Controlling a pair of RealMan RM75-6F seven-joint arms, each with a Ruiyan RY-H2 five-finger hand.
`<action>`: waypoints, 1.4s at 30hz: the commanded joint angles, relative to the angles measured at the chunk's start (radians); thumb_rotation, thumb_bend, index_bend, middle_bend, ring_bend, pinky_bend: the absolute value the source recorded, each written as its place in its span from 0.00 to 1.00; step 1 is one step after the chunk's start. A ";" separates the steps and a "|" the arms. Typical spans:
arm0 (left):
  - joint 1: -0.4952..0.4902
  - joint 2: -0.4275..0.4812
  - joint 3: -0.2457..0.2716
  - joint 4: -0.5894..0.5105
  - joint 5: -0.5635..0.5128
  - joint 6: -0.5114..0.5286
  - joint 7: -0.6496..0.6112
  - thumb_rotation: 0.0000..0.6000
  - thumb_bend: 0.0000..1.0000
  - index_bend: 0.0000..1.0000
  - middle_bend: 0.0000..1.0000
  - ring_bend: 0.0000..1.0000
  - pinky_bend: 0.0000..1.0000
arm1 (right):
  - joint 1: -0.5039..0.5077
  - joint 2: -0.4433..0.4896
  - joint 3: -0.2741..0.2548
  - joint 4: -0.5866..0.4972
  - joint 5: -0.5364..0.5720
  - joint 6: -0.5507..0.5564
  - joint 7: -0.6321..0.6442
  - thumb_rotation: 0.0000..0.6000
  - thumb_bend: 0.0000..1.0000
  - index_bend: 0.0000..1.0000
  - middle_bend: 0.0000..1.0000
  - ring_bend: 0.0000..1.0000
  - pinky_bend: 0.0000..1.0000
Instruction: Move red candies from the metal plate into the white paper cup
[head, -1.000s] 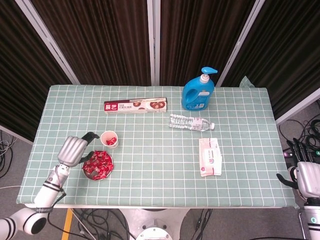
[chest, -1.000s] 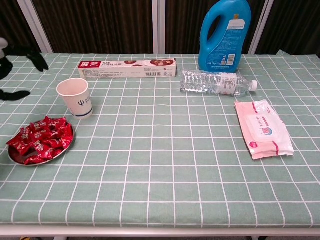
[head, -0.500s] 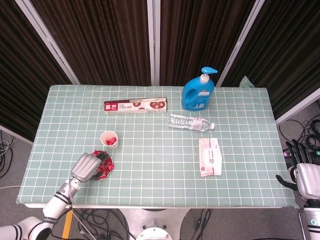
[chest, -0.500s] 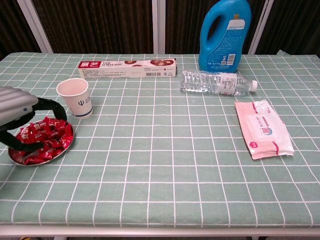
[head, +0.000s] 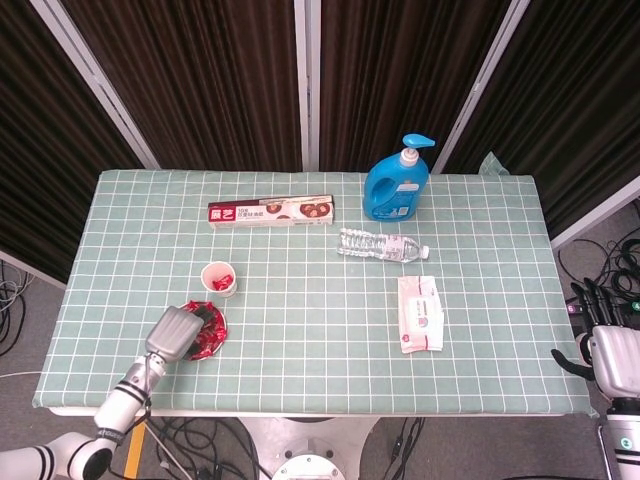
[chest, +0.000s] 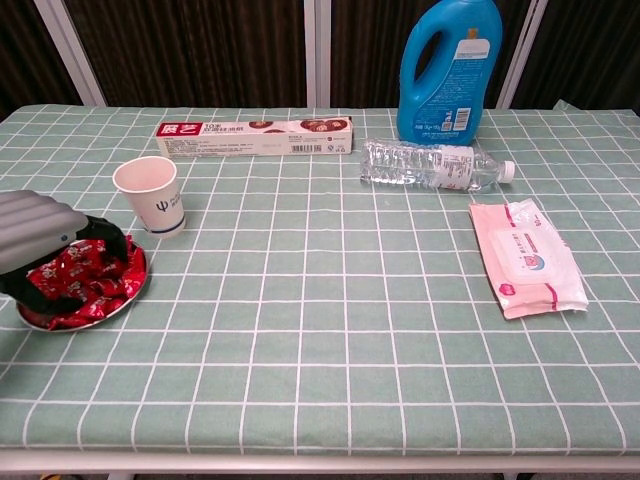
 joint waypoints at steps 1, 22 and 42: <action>-0.001 -0.006 -0.003 0.009 -0.005 -0.003 0.005 1.00 0.28 0.42 0.43 0.84 1.00 | 0.000 0.000 0.001 0.000 0.001 0.000 0.000 1.00 0.07 0.00 0.00 0.00 0.27; -0.010 -0.048 0.005 0.122 0.027 -0.031 -0.084 1.00 0.39 0.62 0.66 0.89 1.00 | -0.003 0.002 -0.002 -0.008 -0.001 0.003 -0.003 1.00 0.07 0.00 0.00 0.00 0.27; -0.057 0.083 -0.070 -0.025 0.127 0.040 -0.270 1.00 0.54 0.74 0.78 0.93 1.00 | -0.010 0.004 -0.005 0.002 -0.010 0.014 0.018 1.00 0.07 0.00 0.00 0.00 0.28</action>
